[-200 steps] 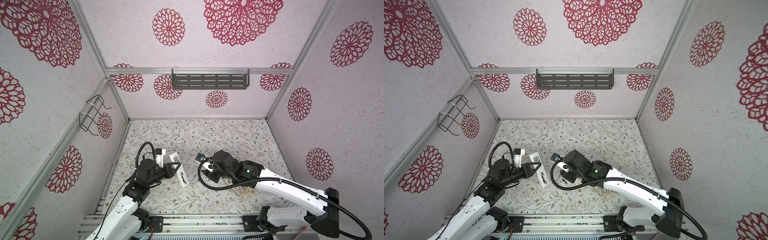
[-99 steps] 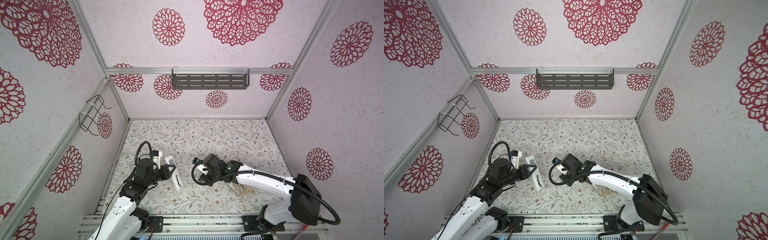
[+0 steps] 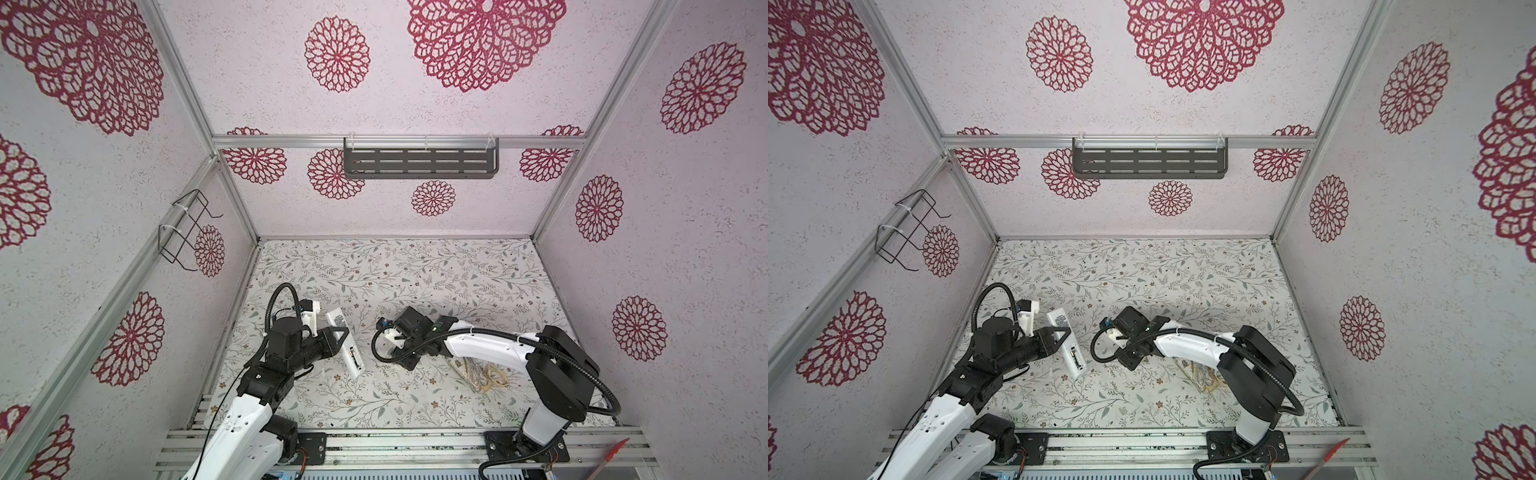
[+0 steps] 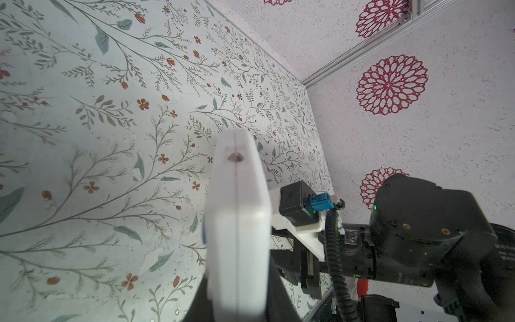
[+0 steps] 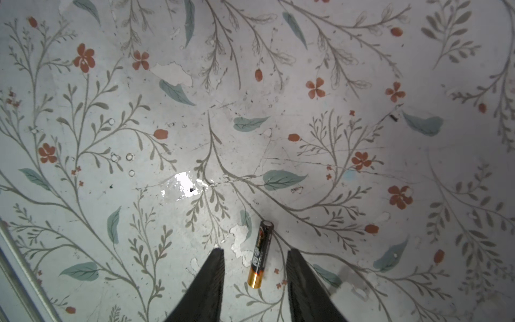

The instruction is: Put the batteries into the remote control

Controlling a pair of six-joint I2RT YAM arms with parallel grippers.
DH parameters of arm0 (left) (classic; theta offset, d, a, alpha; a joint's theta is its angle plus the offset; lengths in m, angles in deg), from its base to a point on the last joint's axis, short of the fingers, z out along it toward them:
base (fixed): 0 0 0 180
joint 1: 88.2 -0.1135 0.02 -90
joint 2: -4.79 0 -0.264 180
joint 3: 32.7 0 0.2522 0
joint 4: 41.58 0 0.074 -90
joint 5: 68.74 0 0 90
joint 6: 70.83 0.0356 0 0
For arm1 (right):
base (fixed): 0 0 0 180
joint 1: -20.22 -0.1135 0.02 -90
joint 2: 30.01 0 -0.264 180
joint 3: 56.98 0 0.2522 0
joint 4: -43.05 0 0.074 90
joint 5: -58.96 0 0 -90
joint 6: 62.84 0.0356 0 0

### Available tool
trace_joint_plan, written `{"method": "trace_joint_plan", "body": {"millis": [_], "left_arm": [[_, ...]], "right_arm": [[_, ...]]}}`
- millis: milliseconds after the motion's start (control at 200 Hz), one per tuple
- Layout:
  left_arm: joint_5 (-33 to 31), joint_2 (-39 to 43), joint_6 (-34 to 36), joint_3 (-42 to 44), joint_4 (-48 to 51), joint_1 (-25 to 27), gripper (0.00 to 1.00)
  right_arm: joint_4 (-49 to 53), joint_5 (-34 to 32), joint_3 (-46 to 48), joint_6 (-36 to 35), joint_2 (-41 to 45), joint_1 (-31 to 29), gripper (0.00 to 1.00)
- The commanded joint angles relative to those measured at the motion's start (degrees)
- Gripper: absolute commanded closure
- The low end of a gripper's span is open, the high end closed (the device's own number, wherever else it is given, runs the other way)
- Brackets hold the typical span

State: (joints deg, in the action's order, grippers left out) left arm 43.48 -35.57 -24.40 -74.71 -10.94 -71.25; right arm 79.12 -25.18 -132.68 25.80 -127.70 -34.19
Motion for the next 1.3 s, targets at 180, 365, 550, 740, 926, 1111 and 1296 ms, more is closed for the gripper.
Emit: {"method": "trace_joint_plan", "body": {"millis": [180, 365, 550, 740, 926, 1111, 1296], "left_arm": [[2.01, 0.28, -1.02, 1.33, -4.68, -1.22, 1.00], [2.92, -0.94, -1.65, 2.14, -6.79, -1.48, 1.00], [3.36, -1.65, -2.05, 2.40, -8.45, -1.57, 1.00], [3.53, -1.92, -2.13, 2.65, -9.02, -1.79, 1.00], [3.99, -1.92, -2.42, 3.02, -9.44, -1.91, 1.00], [4.15, -1.50, -2.48, 2.95, -9.58, -2.07, 1.00], [4.07, 0.01, -3.10, 4.23, -9.72, -2.10, 1.00]], "right_arm": [[1.51, 0.92, 0.31, 2.91, -0.41, 0.58, 0.62], [1.18, 0.56, 2.47, 4.48, 0.74, 0.58, 0.62], [1.26, 0.45, 3.10, 4.69, 0.66, 0.63, 0.63], [1.17, 0.20, 2.76, 4.54, -0.31, 0.57, 0.65], [1.41, 0.68, 2.10, 4.62, -1.79, 0.62, 0.68], [2.61, 0.20, 1.11, 4.71, -2.54, 0.65, 0.70], [2.87, 0.40, 0.86, 6.05, -3.37, 0.66, 0.75]]}}
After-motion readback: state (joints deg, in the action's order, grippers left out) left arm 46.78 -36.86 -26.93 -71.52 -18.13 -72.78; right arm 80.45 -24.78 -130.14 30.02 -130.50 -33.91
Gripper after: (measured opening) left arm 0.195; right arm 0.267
